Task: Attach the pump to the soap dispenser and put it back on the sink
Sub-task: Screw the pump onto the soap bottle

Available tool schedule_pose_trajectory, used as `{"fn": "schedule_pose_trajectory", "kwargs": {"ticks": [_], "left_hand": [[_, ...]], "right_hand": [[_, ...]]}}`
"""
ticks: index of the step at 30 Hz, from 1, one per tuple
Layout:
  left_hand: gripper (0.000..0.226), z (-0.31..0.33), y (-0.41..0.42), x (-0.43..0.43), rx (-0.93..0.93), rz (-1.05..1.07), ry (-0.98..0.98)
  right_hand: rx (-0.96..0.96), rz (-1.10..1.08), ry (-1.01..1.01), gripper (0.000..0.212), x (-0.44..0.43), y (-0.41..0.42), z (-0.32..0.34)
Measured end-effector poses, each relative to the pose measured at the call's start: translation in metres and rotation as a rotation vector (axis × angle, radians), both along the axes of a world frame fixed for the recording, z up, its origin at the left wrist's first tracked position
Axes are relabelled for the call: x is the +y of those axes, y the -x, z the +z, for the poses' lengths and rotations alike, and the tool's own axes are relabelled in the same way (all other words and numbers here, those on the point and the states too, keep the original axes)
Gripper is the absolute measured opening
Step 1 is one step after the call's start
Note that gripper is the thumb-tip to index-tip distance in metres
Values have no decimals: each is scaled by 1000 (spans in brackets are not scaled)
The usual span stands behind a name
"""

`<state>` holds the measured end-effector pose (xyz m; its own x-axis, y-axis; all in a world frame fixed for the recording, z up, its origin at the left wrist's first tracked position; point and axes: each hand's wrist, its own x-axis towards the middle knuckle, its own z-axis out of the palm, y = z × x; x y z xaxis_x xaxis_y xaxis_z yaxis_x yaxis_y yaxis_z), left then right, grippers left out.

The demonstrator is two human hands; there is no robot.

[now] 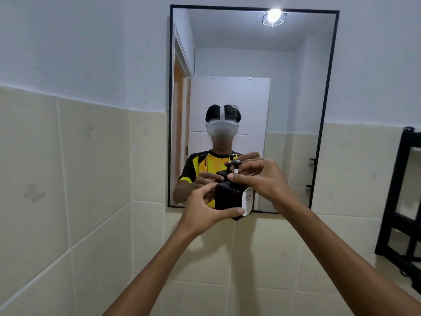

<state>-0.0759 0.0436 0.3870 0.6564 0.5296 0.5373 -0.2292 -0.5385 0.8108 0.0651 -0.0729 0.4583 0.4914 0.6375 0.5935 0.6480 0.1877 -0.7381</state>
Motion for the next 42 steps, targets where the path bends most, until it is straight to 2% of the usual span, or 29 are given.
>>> {"fn": "schedule_pose_trajectory", "kwargs": {"ticks": [2, 6, 10, 16, 19, 23, 27, 30, 42], "left_hand": [[84, -2, -4, -4, -20, 62, -14], [75, -1, -4, -2, -36, 90, -19], [79, 0, -4, 6, -64, 47, 51], [52, 3, -2, 16, -65, -72, 155], [52, 4, -3, 18, -64, -106, 176], [68, 5, -4, 19, -73, -152, 219], [57, 4, -1, 16, -57, -197, 232], [49, 3, 0, 14, -29, -212, 211], [46, 8, 2, 11, -41, -234, 185]], "right_hand": [[2, -2, -2, 27, 1, 0, -2], [-20, 47, 7, 17, -3, -9, -4], [6, 140, 9, 22, -17, -15, -14], [88, 271, 68, 26, -28, -21, -24], [95, 257, 75, 27, -29, -21, -21], [48, 256, 94, 25, -31, -23, -15], [9, 151, -10, 25, -32, -25, 5], [-30, 139, 11, 24, -29, -24, 18], [-111, 166, -33, 18, -13, -18, 29]]}}
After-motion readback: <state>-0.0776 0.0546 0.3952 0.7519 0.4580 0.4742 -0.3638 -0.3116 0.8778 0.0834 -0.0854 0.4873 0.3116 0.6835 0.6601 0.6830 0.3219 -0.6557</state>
